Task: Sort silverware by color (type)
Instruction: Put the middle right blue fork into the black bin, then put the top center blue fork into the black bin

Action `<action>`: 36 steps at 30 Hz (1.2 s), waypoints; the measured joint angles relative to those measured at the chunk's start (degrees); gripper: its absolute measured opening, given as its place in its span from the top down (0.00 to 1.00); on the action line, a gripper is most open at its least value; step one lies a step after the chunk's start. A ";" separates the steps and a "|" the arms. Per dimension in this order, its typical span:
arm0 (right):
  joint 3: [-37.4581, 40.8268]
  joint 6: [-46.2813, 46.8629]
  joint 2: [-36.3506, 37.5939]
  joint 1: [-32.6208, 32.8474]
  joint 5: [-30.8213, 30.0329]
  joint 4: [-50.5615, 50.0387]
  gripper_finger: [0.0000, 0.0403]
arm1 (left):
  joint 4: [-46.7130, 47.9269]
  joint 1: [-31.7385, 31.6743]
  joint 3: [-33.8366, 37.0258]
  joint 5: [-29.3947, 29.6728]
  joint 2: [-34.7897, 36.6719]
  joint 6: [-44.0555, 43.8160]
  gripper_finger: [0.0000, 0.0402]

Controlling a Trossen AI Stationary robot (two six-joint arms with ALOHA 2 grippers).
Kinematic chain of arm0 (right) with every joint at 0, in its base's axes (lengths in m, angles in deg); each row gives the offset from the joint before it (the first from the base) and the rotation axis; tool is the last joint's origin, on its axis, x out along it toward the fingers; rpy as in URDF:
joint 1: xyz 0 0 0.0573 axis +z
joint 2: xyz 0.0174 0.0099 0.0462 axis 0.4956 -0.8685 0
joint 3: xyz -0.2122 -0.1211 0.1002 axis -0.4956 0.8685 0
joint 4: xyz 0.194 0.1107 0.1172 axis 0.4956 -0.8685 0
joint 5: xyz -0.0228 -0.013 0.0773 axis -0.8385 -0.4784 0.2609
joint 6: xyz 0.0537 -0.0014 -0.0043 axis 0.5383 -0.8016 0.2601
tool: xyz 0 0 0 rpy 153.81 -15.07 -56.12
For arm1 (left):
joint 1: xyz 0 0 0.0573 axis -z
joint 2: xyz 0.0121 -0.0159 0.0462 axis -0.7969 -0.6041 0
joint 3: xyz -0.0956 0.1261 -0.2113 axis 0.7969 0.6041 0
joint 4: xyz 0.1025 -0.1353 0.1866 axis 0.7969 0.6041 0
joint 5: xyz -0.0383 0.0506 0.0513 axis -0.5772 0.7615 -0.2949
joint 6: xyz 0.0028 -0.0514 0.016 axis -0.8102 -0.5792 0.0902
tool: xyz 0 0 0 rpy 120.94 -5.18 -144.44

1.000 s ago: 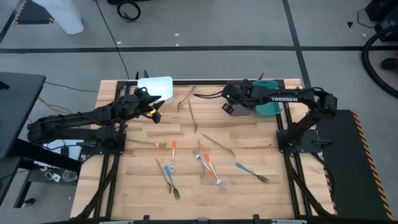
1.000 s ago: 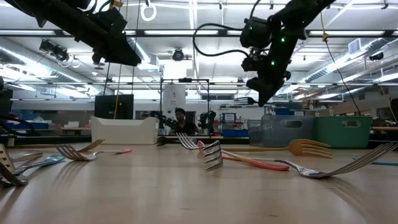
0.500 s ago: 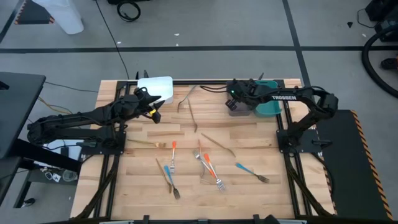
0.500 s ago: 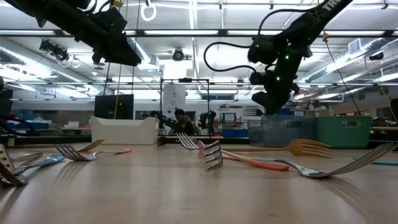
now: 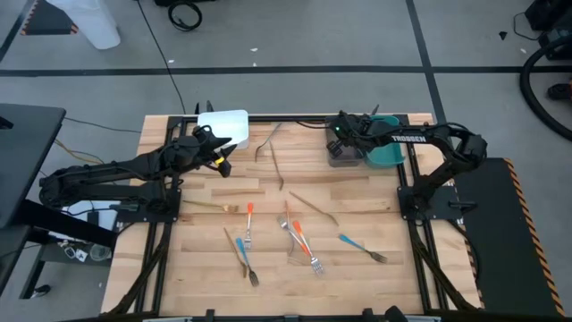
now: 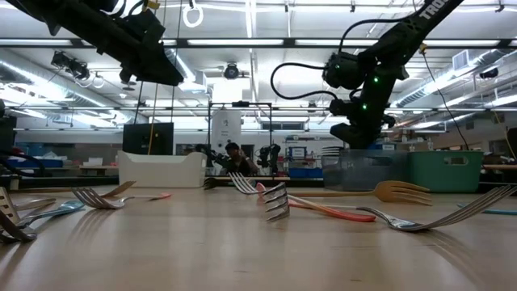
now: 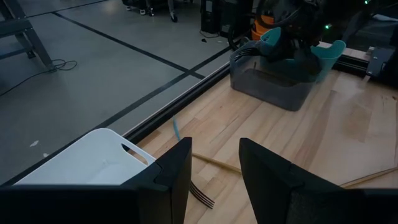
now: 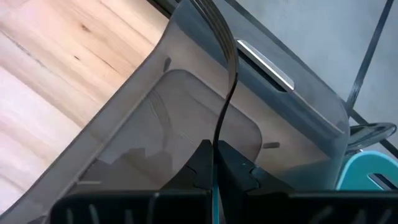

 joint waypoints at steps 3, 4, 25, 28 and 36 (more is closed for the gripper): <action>0.00 1.09 0.00 -0.54 0.02 -1.00 0.96 | 0.00 0.01 0.00 0.01 0.00 0.00 0.65; 0.00 1.39 0.00 -0.73 0.07 -1.37 0.96 | 0.00 0.00 0.00 0.02 0.00 0.00 0.65; 0.00 1.83 0.00 -3.48 5.57 -3.44 0.79 | 0.00 0.02 0.00 0.00 0.00 -0.02 0.65; 0.00 1.29 0.00 -3.60 5.89 -3.43 0.76 | 0.00 0.00 0.00 0.00 0.00 -0.02 0.65; -1.51 0.30 2.23 -2.13 7.59 -4.27 0.74 | 0.00 0.02 0.00 0.00 0.01 0.00 0.65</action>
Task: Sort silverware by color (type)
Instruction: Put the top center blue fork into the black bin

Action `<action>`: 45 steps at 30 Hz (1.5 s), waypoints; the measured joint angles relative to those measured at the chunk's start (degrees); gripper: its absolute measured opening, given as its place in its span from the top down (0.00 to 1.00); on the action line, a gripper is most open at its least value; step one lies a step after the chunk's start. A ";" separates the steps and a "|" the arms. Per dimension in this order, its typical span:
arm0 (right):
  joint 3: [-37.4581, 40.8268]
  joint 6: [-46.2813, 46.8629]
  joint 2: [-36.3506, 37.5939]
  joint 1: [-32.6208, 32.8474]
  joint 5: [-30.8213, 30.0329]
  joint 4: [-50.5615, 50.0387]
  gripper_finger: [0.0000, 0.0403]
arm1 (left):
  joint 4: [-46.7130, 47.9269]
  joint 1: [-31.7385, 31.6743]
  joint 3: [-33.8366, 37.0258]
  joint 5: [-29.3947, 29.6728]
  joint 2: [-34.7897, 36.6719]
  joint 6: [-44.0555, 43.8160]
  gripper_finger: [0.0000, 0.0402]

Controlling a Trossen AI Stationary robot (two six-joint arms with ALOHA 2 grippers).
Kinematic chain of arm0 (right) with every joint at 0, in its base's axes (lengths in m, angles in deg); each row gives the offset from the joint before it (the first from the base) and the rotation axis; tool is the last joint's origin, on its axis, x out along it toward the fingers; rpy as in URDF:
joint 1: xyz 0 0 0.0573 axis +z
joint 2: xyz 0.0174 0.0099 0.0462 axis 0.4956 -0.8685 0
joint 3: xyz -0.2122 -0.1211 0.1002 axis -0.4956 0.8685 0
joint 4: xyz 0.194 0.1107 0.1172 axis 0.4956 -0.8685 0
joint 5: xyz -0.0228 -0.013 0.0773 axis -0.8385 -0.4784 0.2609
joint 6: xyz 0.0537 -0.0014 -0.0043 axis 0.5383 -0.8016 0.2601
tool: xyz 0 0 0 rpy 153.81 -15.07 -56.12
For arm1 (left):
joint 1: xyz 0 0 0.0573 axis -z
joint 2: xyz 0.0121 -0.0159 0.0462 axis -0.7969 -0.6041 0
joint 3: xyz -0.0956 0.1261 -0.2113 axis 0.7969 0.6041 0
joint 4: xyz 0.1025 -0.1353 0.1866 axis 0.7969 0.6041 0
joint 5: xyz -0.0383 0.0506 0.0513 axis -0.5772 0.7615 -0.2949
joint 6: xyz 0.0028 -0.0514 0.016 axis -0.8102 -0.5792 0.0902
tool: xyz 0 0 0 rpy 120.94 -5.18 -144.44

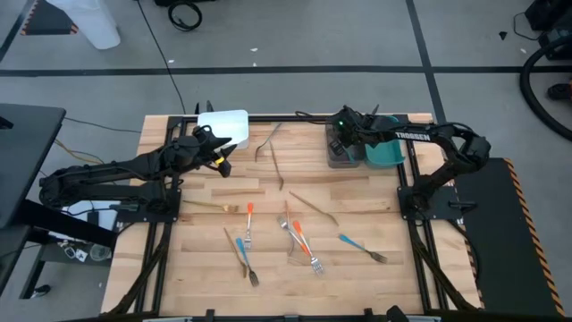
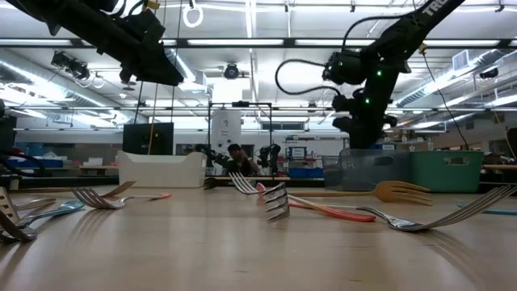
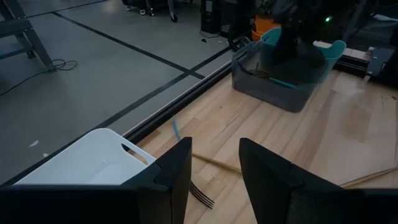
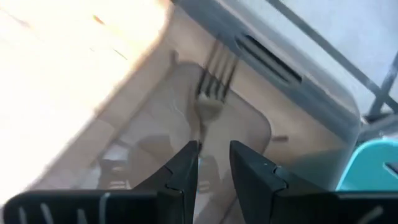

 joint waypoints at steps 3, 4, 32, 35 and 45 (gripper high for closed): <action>0.00 0.04 1.52 1.38 0.02 -0.34 0.74 | 0.00 0.00 0.00 0.01 -0.01 0.00 0.65; 0.00 0.36 2.02 1.84 0.05 -0.50 0.74 | -0.02 0.00 0.00 0.00 -0.01 0.00 0.65; 0.02 -4.35 4.32 23.01 13.95 0.45 0.75 | -0.04 -0.01 0.00 0.01 -0.01 -0.02 0.65; 0.02 -3.34 4.32 25.99 14.47 -1.14 0.75 | -0.10 -0.02 0.00 0.00 -0.01 -0.02 0.65; 0.04 -0.73 4.32 32.71 11.45 -0.76 0.75 | -1.24 -0.01 0.01 0.01 -0.01 -0.02 0.65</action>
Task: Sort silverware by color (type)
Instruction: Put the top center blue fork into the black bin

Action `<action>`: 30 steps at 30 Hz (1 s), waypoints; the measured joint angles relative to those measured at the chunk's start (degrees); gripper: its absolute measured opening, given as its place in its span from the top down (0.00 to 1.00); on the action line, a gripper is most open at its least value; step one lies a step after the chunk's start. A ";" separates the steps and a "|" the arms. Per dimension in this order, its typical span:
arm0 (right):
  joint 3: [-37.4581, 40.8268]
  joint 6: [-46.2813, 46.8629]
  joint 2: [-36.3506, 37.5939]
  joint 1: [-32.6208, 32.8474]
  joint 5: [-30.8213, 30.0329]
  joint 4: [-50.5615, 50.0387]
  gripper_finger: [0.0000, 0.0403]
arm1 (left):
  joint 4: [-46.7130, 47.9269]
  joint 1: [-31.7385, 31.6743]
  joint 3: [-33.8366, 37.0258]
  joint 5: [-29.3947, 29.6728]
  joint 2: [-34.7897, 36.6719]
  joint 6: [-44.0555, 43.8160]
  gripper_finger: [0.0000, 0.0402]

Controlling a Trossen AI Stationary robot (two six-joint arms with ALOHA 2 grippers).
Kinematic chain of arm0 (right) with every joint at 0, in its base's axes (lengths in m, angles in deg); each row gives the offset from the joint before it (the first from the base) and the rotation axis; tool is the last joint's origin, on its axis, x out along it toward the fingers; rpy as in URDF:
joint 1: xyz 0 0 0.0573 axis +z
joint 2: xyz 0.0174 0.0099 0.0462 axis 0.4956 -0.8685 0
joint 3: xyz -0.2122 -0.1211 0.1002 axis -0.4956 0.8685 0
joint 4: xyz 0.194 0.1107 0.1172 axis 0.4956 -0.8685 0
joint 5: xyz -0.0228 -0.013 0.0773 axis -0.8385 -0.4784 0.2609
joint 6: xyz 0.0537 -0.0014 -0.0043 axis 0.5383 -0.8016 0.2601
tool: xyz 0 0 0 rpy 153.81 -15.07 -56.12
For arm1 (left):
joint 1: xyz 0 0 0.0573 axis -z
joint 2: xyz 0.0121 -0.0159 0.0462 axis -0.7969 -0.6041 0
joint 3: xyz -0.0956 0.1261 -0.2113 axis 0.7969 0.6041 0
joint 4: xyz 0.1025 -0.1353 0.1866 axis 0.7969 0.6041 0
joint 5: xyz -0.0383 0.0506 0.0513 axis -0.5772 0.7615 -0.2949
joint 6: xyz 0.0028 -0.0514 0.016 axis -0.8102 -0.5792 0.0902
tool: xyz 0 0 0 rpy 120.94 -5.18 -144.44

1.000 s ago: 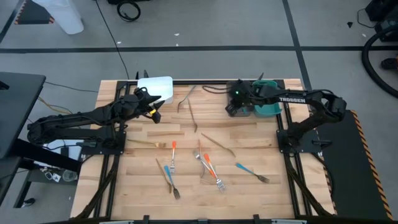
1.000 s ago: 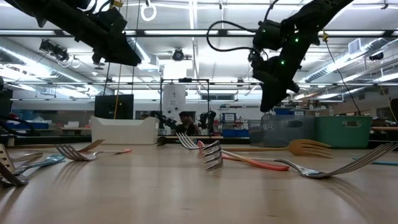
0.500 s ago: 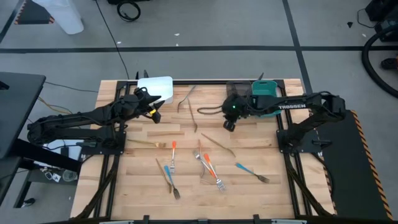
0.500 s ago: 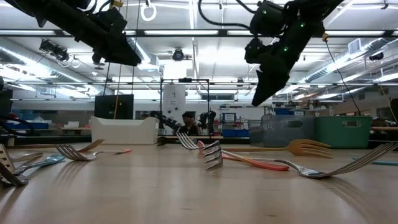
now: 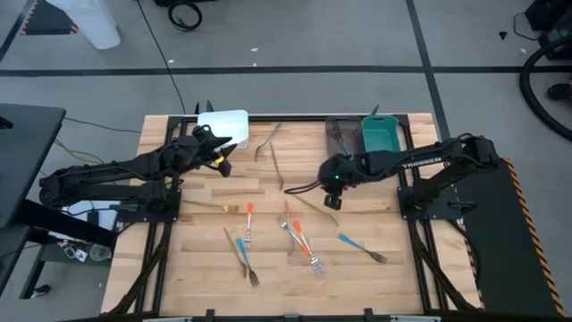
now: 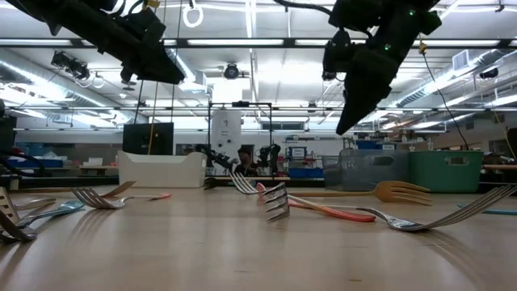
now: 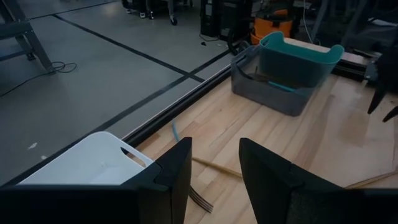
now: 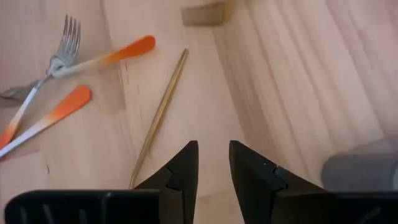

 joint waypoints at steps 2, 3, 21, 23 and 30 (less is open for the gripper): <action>0.00 -1.40 0.00 0.18 0.00 2.65 0.75 | -0.11 -0.01 -0.01 -0.01 0.02 0.00 0.65; 0.00 -1.97 0.00 0.18 0.05 4.16 0.75 | -0.09 0.01 -0.01 0.00 0.02 0.00 0.65; -4.07 -12.36 -4.18 -7.56 3.28 13.20 0.76 | -2.65 -0.19 -0.01 0.02 0.01 0.02 0.65; -7.54 -14.93 -7.51 -7.94 3.26 11.70 0.76 | -2.72 -0.21 -0.01 0.02 0.00 0.40 0.65; -19.75 -24.07 -16.73 -10.57 4.09 7.37 0.76 | -1.91 -0.21 -0.01 0.02 0.00 1.29 0.65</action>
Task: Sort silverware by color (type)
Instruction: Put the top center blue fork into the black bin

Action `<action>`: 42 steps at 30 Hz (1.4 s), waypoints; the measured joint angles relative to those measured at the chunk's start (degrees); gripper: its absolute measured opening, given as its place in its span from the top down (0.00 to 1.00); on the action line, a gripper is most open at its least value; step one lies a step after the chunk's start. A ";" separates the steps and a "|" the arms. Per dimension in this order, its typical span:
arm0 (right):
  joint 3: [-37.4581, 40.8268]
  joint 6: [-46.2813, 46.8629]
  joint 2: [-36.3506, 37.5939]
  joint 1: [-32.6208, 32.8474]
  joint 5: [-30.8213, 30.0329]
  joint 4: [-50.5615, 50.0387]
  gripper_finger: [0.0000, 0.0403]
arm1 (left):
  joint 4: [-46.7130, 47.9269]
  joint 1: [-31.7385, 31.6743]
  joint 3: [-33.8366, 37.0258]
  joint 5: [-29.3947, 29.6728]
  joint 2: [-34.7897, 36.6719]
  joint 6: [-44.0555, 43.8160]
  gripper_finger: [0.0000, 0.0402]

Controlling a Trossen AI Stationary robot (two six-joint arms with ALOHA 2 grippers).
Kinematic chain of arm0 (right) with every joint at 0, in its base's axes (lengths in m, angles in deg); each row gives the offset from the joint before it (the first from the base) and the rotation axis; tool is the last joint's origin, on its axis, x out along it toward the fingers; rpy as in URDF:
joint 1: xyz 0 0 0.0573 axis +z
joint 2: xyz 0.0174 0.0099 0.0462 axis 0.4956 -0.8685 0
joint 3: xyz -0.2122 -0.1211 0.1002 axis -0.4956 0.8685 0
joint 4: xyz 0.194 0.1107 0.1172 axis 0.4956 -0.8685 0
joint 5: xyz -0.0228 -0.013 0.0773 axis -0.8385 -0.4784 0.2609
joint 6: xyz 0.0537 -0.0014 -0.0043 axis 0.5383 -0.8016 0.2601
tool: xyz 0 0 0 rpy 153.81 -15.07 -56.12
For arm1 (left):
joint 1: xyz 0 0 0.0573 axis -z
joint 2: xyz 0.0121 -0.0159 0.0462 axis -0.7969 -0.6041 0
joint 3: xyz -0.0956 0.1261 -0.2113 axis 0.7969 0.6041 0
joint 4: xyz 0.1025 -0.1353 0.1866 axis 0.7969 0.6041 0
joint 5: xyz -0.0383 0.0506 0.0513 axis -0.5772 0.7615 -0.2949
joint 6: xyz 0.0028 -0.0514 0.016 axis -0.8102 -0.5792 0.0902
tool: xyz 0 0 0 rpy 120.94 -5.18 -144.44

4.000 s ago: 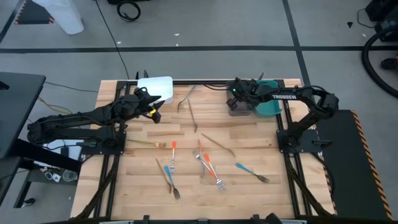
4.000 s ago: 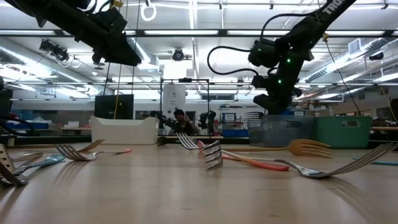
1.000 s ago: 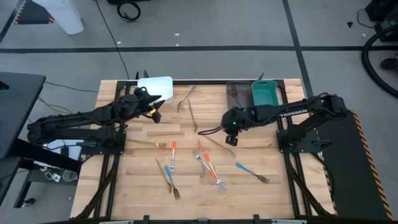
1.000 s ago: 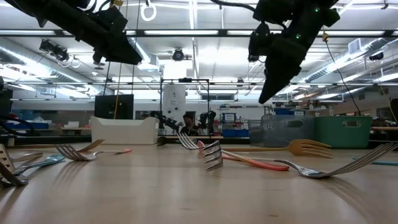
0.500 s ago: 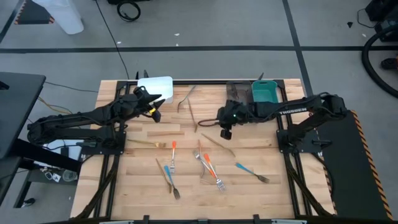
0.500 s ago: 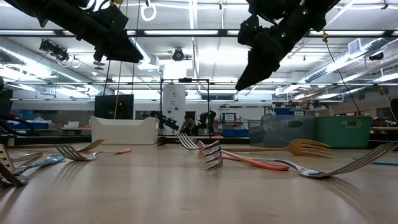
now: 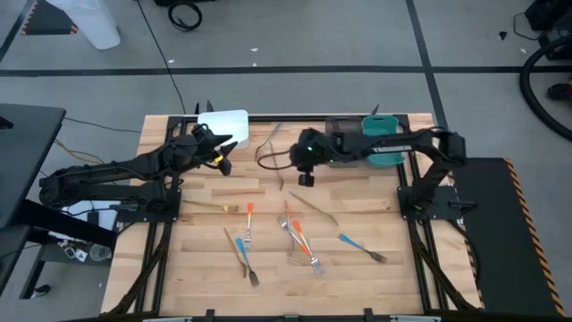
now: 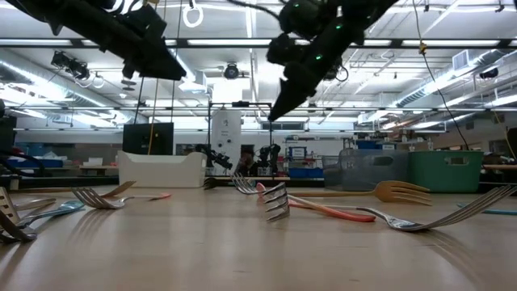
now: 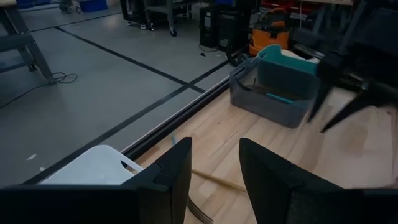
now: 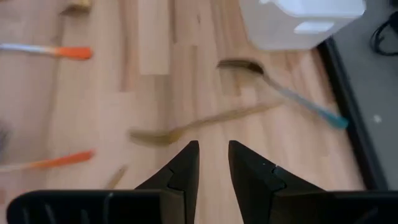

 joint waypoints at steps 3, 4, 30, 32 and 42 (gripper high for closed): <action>-3.39 -3.27 -2.83 -1.71 2.66 -0.73 0.76 | 1.83 0.00 0.02 -0.02 0.09 -0.60 0.65; -4.36 -4.37 -3.76 -2.30 3.78 -0.61 0.76 | 2.49 0.00 0.02 -0.04 0.21 -1.24 0.65; -7.35 -0.34 0.47 -7.42 -4.03 -7.26 0.76 | -1.48 1.86 -3.25 -0.55 -26.75 -14.09 0.65; -7.35 -0.27 0.92 -7.98 -4.03 -7.37 0.76 | -1.28 2.86 -3.56 1.02 -28.76 -17.14 0.65; -7.35 -1.11 0.88 -9.69 0.91 -6.66 0.76 | 3.22 3.76 -9.18 6.11 -39.33 -26.44 0.65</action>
